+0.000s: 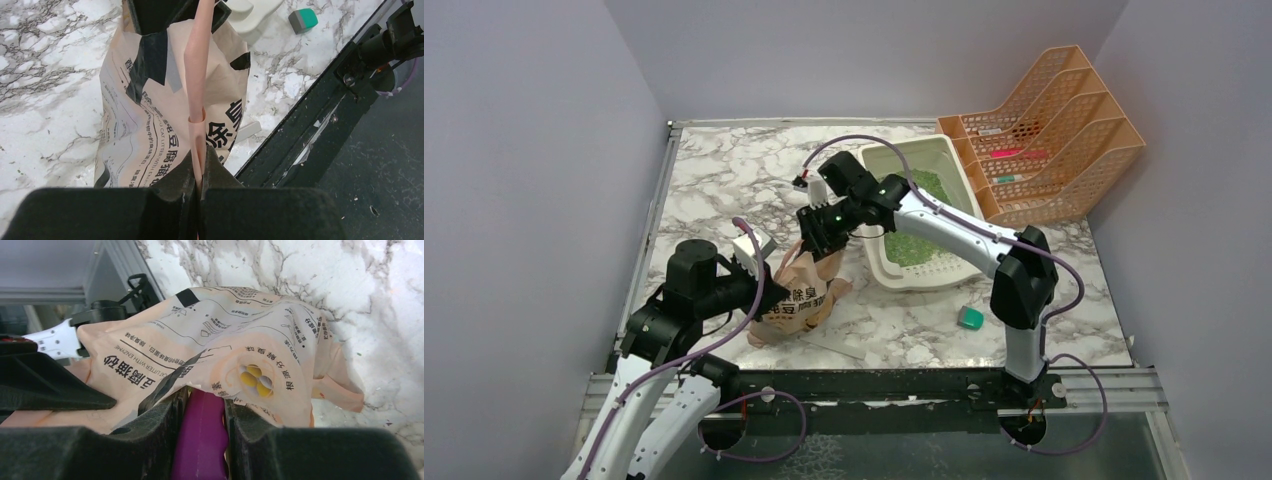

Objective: Fill the litter box with clean litter
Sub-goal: 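Scoop the cat litter from the cat litter bag.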

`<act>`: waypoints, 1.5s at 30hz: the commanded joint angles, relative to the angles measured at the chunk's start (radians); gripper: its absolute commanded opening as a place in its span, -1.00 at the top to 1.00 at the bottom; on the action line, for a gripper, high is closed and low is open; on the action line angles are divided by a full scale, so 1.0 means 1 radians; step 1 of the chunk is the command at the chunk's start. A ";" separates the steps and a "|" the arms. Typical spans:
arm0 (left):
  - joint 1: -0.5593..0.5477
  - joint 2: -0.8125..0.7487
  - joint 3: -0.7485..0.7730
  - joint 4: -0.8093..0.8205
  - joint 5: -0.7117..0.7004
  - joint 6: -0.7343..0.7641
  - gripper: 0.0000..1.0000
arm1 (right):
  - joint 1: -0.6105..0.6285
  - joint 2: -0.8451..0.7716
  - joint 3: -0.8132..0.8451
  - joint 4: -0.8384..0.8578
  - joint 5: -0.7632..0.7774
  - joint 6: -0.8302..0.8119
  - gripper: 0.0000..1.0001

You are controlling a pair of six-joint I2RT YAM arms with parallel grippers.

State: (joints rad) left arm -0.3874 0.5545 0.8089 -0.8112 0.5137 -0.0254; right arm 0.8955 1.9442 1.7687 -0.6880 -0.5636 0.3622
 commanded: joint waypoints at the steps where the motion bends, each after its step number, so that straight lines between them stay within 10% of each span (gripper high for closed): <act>1: -0.001 -0.011 -0.014 0.007 0.024 -0.015 1.00 | -0.044 -0.054 -0.103 0.191 -0.253 0.119 0.99; 9: -0.001 -0.013 -0.016 0.006 0.020 -0.020 1.00 | -0.149 -0.129 -0.335 0.585 -0.565 0.392 0.99; 29: -0.001 -0.030 -0.014 0.009 0.022 -0.021 1.00 | -0.365 -0.257 -0.723 1.164 -0.571 0.881 0.99; 45: -0.001 -0.007 -0.014 0.010 0.032 -0.017 1.00 | -0.392 -0.312 -0.747 1.046 -0.523 0.802 0.99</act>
State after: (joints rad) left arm -0.3874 0.5419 0.8036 -0.8055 0.5087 -0.0338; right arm 0.5220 1.6806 1.0142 0.3710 -1.0920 1.1938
